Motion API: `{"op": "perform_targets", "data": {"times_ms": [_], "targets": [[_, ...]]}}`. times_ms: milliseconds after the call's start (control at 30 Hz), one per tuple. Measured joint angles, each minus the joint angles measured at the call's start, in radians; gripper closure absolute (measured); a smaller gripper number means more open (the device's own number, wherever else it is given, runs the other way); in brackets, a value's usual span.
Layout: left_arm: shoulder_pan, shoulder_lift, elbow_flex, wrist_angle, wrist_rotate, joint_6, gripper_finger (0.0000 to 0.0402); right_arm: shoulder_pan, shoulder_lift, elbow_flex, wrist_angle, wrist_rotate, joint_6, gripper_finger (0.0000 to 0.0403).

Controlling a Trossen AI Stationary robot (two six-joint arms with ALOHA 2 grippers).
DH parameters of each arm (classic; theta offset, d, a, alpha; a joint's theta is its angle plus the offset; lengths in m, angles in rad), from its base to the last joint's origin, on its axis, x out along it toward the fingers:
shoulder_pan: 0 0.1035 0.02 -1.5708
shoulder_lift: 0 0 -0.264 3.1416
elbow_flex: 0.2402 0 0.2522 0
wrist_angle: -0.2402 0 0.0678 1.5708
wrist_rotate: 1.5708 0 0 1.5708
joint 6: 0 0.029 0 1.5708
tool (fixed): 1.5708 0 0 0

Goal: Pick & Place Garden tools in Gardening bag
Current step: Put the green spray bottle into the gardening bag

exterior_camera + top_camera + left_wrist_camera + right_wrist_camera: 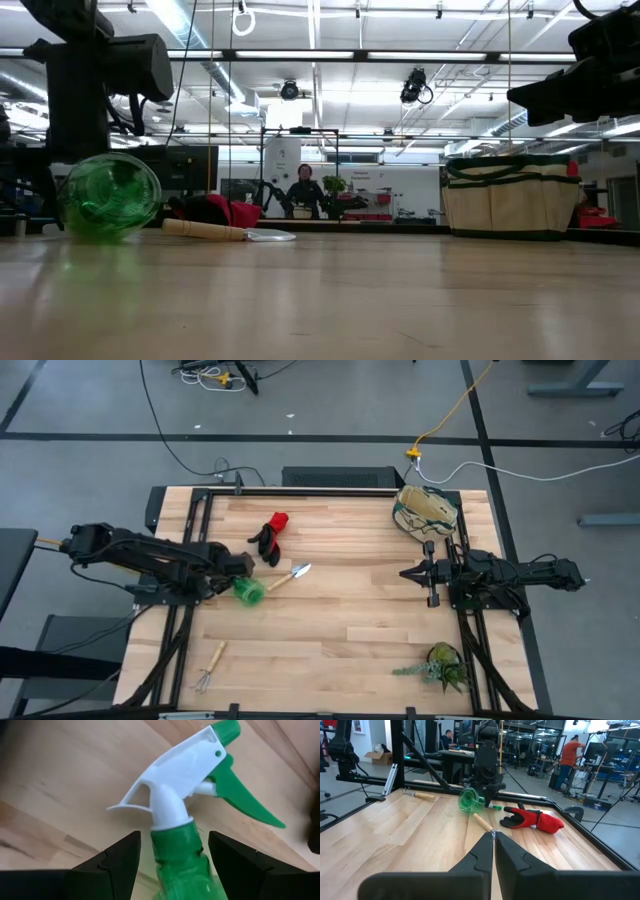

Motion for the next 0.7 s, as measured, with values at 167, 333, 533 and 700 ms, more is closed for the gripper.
{"op": "perform_targets", "data": {"times_ms": [167, 333, 533, 700], "targets": [[0.000, 0.002, -0.032, 0.039, 0.000, -0.018, 0.0161, 0.000, 0.000, 0.000, 0.000, 0.000, 0.000, 0.0380], [0.000, 0.002, -0.033, 0.035, -0.003, -0.018, 0.0163, 0.000, 0.000, 0.000, 0.000, 0.000, 0.000, 0.0380], [0.000, 0.002, -0.033, 0.035, -0.003, -0.018, 0.0194, 0.000, 0.000, 0.000, 0.000, 0.000, 0.000, 0.0380], [0.000, 0.002, -0.033, 0.035, -0.003, -0.016, 0.0230, 0.000, 0.000, 0.000, 0.000, 0.000, 0.000, 0.0380]]}}
